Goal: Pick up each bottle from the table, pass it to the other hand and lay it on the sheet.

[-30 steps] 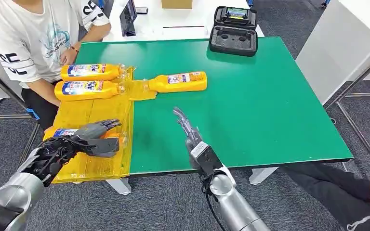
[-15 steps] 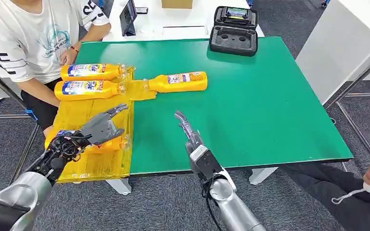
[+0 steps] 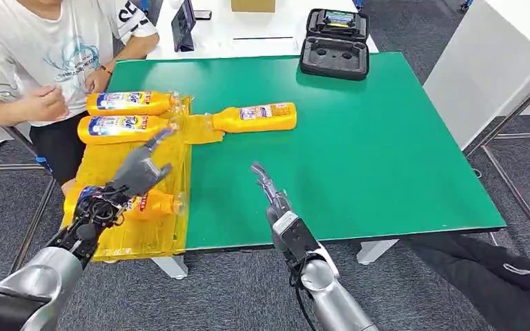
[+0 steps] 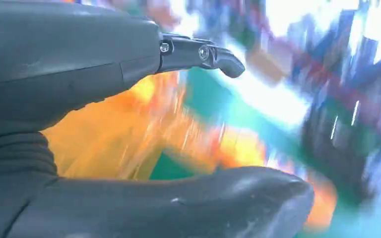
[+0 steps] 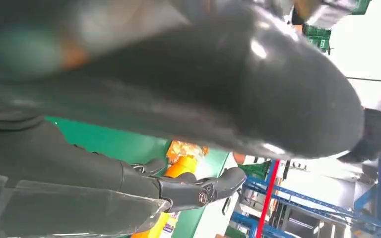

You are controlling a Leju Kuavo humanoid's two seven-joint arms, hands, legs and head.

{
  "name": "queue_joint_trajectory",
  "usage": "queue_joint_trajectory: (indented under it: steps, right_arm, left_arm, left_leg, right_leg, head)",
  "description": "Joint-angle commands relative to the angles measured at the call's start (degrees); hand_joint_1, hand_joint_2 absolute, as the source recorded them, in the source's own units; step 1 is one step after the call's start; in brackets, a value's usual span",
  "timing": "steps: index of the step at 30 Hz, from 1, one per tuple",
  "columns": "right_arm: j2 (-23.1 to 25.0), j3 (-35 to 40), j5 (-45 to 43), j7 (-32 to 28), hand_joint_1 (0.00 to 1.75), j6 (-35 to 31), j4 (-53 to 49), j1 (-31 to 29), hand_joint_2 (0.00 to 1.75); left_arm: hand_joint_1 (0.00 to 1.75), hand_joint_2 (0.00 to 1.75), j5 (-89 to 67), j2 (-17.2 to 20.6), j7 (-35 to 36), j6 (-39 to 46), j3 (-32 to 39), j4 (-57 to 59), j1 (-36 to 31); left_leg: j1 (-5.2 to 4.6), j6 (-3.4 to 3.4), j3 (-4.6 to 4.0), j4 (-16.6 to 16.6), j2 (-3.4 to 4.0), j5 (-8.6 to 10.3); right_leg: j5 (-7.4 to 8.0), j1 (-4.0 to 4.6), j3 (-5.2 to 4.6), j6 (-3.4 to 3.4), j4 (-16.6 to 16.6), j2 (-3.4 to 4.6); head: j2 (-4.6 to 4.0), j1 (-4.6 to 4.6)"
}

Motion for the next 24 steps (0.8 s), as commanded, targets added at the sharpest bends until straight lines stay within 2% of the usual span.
queue_joint_trajectory:
  steps: [1, 4, 5, 7, 8, 10, 11, 12, 14, 15, 17, 19, 24]
  right_arm:
    - [-0.78, 2.69, -2.25, -1.4, 0.0, -3.71, 3.49, -3.23, 0.0]
    - [-1.0, 2.65, -1.47, -2.93, 0.0, -8.33, 0.7, -2.56, 0.0]
    - [-0.95, 2.17, -2.08, -3.24, 0.0, -9.45, -0.67, -2.08, 1.75]
    - [-1.08, 2.07, -1.39, -3.24, 0.0, -12.63, -3.87, -0.59, 1.75]
    - [-1.21, 2.3, -0.65, -3.24, 0.0, -13.31, -4.58, -0.18, 1.75]
    - [-1.19, 2.87, 0.64, -3.24, 0.0, -14.14, -5.46, 0.62, 1.75]
    - [-1.29, 3.4, 1.86, -3.24, 0.0, -14.82, -5.48, 0.62, 1.75]
    - [-1.03, 3.58, 2.6, -3.22, 0.0, -15.72, -5.41, 0.68, 1.75]
    - [-0.9, 3.23, 2.53, -2.55, 0.0, -16.88, -5.73, 1.36, 1.75]
    - [-0.92, 3.22, 2.54, -2.23, 0.0, -16.95, -5.85, 1.52, 0.0]
    - [-1.11, 3.06, 2.44, -2.39, 0.0, -16.9, -6.4, 2.11, 0.0]
    - [-0.99, 2.42, 1.89, -2.37, 0.0, -16.83, -7.35, 3.19, 0.0]
    - [-0.88, 1.83, 1.8, -2.93, 0.0, -17.23, -8.27, 3.8, 0.0]
  left_arm:
    - [0.0, 1.75, 22.52, -3.45, -0.92, 18.17, 5.1, -16.91, 4.96]
    - [0.0, 1.75, 33.26, -4.86, -0.92, 22.99, 8.35, -34.75, 12.66]
    - [0.0, 1.75, 32.03, -6.38, -0.92, 23.83, 10.45, -41.35, 15.97]
    - [0.0, 1.75, 26.68, -11.24, -0.92, 23.83, 13.96, -54.23, 22.87]
    - [0.0, 1.75, 26.92, -11.82, -0.92, 23.83, 13.54, -56.76, 24.16]
    - [0.0, 1.75, 14.65, -16.48, -0.92, 23.83, 17.91, -67.18, 26.87]
    - [0.0, 1.75, 12.22, -17.92, -0.92, 23.83, 19.14, -70.25, 27.49]
    - [0.0, 1.75, 11.83, -19.02, -0.92, 23.83, 19.84, -72.44, 27.9]
    - [0.0, 1.75, 14.58, -19.98, -0.92, 23.83, 20.03, -71.57, 28.43]
    - [0.0, 1.75, 16.33, -18.89, -0.92, 23.83, 19.92, -70.89, 28.46]
    - [0.0, 1.75, 17.17, -20.02, -0.92, 23.83, 19.81, -69.34, 28.68]
    - [0.0, 1.75, 22.02, -19.33, -0.92, 23.83, 18.68, -65.57, 29.31]
    - [0.0, 1.75, 23.13, -19.42, -0.92, 23.83, 19.15, -64.49, 29.76]
  left_leg:
    - [-0.04, 0.01, 0.19, -0.03, 0.05, -0.1]
    - [-0.06, 0.0, 0.1, -0.04, 0.07, -0.07]
    - [-0.06, 0.0, 0.24, -0.04, 0.15, -0.16]
    - [-0.06, 0.0, 0.27, -0.02, 0.1, -0.19]
    - [-0.06, 0.01, 0.16, 0.0, 0.04, -0.17]
    - [-0.05, 0.04, 0.12, 0.03, 0.0, -0.19]
    - [-0.02, 0.02, -0.1, 0.03, -0.01, -0.06]
    - [-0.03, 0.04, 0.15, 0.12, 0.1, -0.3]
    - [-0.04, 0.02, 0.1, 0.12, 0.3, -0.3]
    - [-0.04, 0.0, 0.16, 0.11, 0.36, -0.36]
    - [-0.08, -0.03, 0.28, -0.05, 0.19, -0.3]
    - [-0.05, -0.02, 0.06, -0.04, 0.1, -0.21]
    - [-0.07, -0.05, 0.25, -0.1, 0.12, -0.22]
  right_leg:
    - [-0.08, -0.02, 0.2, 0.02, -0.04, -0.03]
    - [-0.05, -0.03, 0.1, 0.01, -0.03, 0.01]
    - [-0.11, -0.03, 0.23, 0.01, -0.05, 0.06]
    - [-0.16, -0.02, 0.27, 0.01, -0.03, 0.0]
    - [-0.14, -0.02, 0.18, 0.03, -0.03, -0.04]
    - [-0.17, -0.02, 0.14, 0.05, -0.04, -0.07]
    - [-0.05, 0.01, -0.08, 0.03, -0.05, -0.03]
    - [-0.23, 0.01, 0.18, 0.05, -0.01, 0.02]
    - [-0.16, 0.0, 0.07, 0.02, 0.03, 0.22]
    - [-0.17, 0.01, 0.13, 0.01, 0.02, 0.26]
    - [-0.16, -0.03, 0.21, -0.02, -0.08, 0.13]
    - [-0.07, 0.0, 0.05, -0.03, -0.1, 0.09]
    - [-0.12, -0.02, 0.21, -0.02, -0.13, 0.09]
  head:
    - [0.0, 0.0]
    - [0.0, 0.0]
    - [0.0, 0.0]
    - [0.0, -0.02]
    - [0.0, 0.0]
    - [0.0, 0.0]
    - [0.0, -0.02]
    - [0.0, 0.04]
    - [0.0, -0.02]
    - [0.0, 0.02]
    - [0.0, 0.0]
    - [0.0, -0.02]
    - [0.0, -0.02]
